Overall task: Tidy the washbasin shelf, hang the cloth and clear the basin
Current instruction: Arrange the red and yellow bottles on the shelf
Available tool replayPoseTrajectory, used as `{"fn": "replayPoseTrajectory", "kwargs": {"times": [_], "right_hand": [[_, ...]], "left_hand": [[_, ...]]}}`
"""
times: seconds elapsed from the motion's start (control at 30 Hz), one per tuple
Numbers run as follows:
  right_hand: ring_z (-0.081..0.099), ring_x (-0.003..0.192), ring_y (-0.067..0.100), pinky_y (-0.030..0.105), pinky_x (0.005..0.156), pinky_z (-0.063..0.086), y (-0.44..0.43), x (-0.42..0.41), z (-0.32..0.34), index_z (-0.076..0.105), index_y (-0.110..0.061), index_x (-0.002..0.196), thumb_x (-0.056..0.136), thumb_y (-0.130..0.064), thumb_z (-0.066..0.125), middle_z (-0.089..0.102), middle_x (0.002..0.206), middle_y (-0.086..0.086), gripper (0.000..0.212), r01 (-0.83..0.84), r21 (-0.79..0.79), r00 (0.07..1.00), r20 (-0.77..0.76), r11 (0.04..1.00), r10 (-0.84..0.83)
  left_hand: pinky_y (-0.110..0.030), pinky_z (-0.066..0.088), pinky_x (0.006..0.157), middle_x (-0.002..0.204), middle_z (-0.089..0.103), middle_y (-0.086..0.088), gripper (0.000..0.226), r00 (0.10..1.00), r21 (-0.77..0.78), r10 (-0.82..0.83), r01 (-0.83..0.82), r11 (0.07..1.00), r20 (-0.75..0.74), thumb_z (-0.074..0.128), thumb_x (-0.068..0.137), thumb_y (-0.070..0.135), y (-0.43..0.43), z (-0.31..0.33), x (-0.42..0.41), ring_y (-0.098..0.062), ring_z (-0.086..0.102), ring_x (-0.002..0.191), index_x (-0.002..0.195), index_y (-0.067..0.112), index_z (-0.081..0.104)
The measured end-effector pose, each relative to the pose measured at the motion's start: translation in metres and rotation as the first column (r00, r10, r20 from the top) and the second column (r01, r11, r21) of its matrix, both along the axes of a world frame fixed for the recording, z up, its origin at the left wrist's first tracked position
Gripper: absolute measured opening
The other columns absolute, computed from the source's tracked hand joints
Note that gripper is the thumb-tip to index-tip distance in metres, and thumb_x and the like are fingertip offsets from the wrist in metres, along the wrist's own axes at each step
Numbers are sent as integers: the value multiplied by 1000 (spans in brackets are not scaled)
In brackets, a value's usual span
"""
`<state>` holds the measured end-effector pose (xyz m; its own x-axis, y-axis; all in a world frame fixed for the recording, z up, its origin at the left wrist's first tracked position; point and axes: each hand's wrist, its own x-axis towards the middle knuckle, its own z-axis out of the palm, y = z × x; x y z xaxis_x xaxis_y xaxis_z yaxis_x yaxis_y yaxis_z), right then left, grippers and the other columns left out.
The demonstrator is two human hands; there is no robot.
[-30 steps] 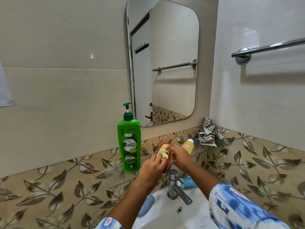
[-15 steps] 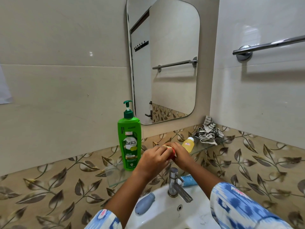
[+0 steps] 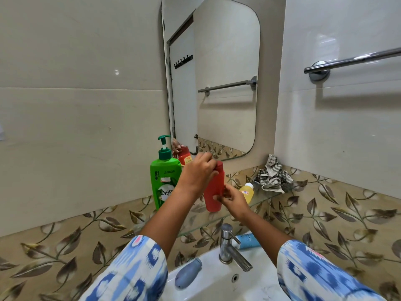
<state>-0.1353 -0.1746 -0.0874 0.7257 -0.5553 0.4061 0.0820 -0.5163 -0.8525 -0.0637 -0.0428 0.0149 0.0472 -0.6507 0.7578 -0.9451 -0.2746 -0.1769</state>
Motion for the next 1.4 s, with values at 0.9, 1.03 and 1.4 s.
{"fn": "replayPoseTrajectory", "kwargs": {"times": [0.9,1.03,1.4], "right_hand": [[60,97,20,29,89,52,-13,-4,4,49,-4,125,79,13,50,60,100,5,49,85,26,994,-73,996,-83],[58,110,20,33,92,50,-25,-11,4,53,-15,124,83,4,51,62,121,6,45,306,-251,929,-132,918,-345],[51,121,34,44,93,48,-61,-19,6,23,-33,144,84,-6,61,14,158,6,76,-117,-792,550,-554,600,-625]], "left_hand": [[-35,46,99,142,34,-10,78,968,61,75,-62,996,-239,65,83,32,-25,-27,4,-23,30,133,144,9,21],[-42,39,106,152,17,-10,89,953,97,112,-88,991,-282,64,83,38,-24,-39,-1,-26,14,141,147,15,7],[-36,50,89,118,60,-4,49,998,285,42,-55,957,50,71,76,23,-34,-116,-33,-20,56,106,121,15,53]]}}
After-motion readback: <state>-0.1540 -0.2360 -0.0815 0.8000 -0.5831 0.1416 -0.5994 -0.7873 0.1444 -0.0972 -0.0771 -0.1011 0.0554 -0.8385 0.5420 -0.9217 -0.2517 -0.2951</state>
